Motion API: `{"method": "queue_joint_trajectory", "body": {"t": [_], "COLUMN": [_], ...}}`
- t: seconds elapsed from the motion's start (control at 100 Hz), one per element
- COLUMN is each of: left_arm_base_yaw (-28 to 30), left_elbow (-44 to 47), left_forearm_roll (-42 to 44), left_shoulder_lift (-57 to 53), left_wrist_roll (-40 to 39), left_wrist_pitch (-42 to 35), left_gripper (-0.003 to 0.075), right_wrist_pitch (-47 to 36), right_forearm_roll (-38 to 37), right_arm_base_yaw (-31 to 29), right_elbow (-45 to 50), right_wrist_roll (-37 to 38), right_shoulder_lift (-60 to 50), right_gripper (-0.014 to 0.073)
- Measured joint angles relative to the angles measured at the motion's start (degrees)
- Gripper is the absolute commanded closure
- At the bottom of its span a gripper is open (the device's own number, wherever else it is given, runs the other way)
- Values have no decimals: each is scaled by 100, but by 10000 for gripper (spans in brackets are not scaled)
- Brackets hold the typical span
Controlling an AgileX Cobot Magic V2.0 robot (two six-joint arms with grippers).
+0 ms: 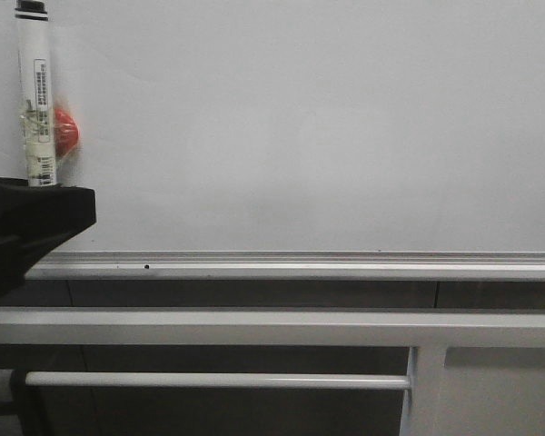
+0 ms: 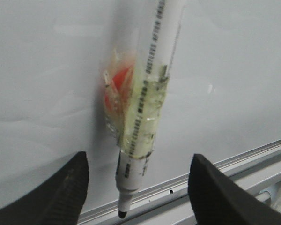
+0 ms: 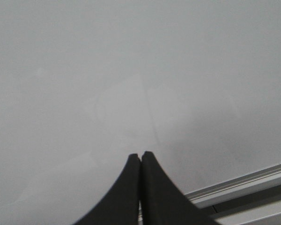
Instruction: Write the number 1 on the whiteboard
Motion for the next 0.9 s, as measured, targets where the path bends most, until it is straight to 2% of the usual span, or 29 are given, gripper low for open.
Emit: {"method": "queue_joint_trajectory", "body": {"t": [0.06, 0.11, 0.16, 0.24, 0.26, 0.67, 0.9], "left_arm_base_yaw": [0, 0, 0, 0, 0, -8, -299], "left_elbow": [0, -10, -10, -10, -10, 52, 449], "left_forearm_roll": [-14, -14, -14, -35, -46, -42, -111], "left_shoulder_lift": [0, 0, 0, 0, 0, -31, -624], "left_wrist_roll": [0, 0, 0, 0, 0, 0, -9], "left_wrist_pitch": [0, 0, 0, 0, 0, 0, 11], "left_gripper": [345, 413, 512, 729, 739, 741, 741], "right_wrist_pitch": [0, 0, 0, 0, 0, 0, 0], "right_forearm_roll": [0, 0, 0, 0, 0, 0, 0], "right_arm_base_yaw": [0, 0, 0, 0, 0, 0, 0], "right_elbow": [0, 0, 0, 0, 0, 0, 0], "right_wrist_roll": [0, 0, 0, 0, 0, 0, 0], "right_shoulder_lift": [0, 0, 0, 0, 0, 0, 0], "right_gripper": [657, 657, 657, 657, 657, 657, 657]}}
